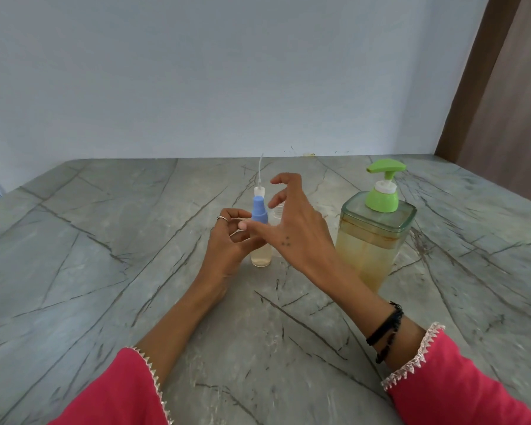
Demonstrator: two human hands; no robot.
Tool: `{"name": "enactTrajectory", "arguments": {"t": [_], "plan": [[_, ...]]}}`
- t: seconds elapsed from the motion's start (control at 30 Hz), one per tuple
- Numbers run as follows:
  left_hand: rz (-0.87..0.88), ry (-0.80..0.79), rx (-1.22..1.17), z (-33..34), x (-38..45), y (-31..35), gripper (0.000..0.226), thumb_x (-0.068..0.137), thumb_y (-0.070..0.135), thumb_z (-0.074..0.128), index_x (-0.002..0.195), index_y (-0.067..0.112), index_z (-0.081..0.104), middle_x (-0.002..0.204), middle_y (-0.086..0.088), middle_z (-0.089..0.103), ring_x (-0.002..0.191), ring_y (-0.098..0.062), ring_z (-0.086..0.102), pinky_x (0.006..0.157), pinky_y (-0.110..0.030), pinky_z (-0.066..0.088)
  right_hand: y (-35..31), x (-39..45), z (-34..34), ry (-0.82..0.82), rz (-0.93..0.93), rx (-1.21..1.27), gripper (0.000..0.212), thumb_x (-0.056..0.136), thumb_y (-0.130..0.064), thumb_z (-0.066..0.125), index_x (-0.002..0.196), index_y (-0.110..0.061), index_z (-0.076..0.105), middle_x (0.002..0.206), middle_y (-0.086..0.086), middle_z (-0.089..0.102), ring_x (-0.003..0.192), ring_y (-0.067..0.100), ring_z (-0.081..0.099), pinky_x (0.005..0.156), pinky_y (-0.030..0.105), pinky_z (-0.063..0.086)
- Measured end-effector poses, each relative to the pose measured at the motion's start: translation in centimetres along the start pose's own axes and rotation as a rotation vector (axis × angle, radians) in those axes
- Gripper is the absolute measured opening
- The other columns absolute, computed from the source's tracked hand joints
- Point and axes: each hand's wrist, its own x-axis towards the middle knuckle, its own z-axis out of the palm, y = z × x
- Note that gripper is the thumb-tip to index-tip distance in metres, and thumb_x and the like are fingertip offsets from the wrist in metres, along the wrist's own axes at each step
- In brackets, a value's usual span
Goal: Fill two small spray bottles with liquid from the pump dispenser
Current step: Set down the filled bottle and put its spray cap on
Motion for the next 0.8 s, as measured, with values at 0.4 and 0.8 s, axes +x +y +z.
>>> {"name": "enactTrajectory", "arguments": {"t": [0.4,0.8], "plan": [[-0.011,-0.003,0.035,0.1,0.1,0.3,0.046,0.071,0.009,0.076,0.108,0.012,0.048,0.099,-0.003,0.065,0.083,-0.007,0.067,0.065,-0.009,0.050,0.3,-0.6,-1.0,0.078,0.002,-0.028,0.048,0.087,-0.015,0.054,0.126,-0.027,0.028,0.081,-0.005,0.059,0.057,0.006,0.053,0.055,0.024,0.042],[0.042,-0.013,0.087,0.1,0.1,0.1,0.042,0.075,0.007,0.072,0.108,0.011,0.046,0.094,0.003,0.063,0.077,0.007,0.064,0.069,-0.009,0.051,0.8,0.6,0.5,-0.013,0.078,0.101,0.069,0.077,-0.032,0.077,0.124,-0.027,0.027,0.094,-0.009,0.053,0.077,0.013,0.059,0.059,0.018,0.042]]}}
